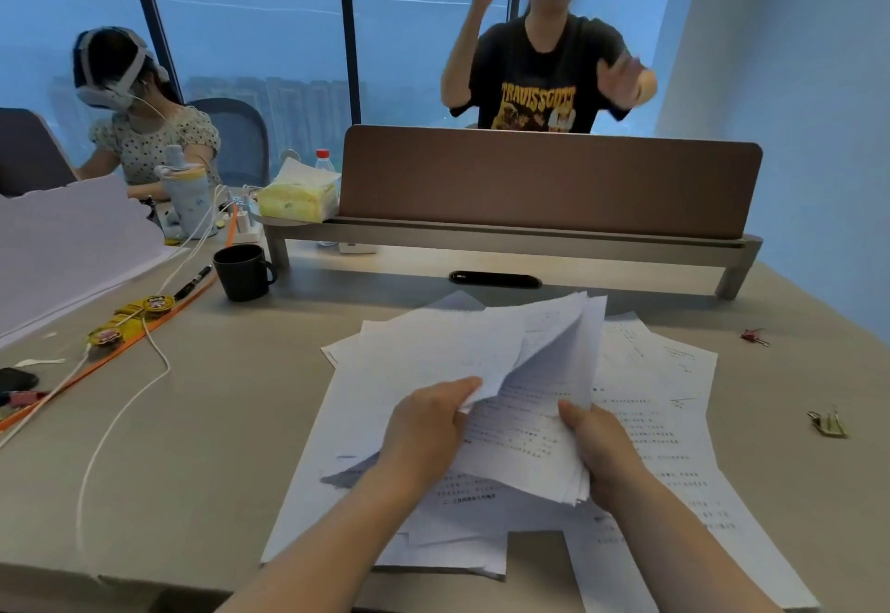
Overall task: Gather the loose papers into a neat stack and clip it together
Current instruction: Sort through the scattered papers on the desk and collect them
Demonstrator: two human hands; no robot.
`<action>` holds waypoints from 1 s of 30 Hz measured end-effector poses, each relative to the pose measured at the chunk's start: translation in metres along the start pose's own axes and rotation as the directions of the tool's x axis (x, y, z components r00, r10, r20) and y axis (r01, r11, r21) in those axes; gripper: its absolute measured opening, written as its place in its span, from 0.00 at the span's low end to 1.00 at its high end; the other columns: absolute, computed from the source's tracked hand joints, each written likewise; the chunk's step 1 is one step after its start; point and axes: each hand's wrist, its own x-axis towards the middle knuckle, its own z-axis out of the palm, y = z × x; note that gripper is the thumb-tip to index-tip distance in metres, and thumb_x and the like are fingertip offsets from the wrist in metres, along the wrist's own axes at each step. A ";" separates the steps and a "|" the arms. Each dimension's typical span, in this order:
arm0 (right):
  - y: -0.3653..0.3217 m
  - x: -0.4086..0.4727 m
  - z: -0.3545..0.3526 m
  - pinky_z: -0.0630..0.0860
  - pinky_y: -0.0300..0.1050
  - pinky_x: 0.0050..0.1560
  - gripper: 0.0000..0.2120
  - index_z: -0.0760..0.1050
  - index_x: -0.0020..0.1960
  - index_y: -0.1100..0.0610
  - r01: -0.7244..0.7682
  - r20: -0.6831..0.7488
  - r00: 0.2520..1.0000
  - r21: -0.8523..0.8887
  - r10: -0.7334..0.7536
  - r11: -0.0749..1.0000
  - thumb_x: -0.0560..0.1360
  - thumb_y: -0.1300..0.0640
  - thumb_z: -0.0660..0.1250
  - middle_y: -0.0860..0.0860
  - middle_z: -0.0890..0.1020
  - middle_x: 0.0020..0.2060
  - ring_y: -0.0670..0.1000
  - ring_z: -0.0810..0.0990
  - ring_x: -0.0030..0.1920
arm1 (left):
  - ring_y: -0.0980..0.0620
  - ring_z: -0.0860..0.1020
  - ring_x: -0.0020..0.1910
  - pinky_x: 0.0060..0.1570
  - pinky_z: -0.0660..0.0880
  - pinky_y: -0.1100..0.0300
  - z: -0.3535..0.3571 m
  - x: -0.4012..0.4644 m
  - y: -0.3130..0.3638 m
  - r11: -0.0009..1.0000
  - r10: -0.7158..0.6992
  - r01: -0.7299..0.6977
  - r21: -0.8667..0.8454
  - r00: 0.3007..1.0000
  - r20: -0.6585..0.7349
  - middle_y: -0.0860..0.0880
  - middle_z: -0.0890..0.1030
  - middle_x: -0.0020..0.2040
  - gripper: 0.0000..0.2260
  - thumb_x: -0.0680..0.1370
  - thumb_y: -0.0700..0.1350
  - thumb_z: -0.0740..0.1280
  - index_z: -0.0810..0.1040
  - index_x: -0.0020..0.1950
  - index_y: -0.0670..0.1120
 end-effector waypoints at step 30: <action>-0.015 0.008 -0.014 0.80 0.63 0.54 0.13 0.76 0.60 0.59 0.098 0.033 0.995 -0.048 -0.097 0.994 0.75 0.64 0.68 0.58 0.85 0.51 0.61 0.84 0.49 | 0.41 0.72 0.67 0.63 0.71 0.46 -0.026 0.033 -0.034 0.503 -0.652 0.641 -0.579 0.722 0.233 0.44 0.70 0.71 0.37 0.76 0.53 0.70 0.55 0.78 0.43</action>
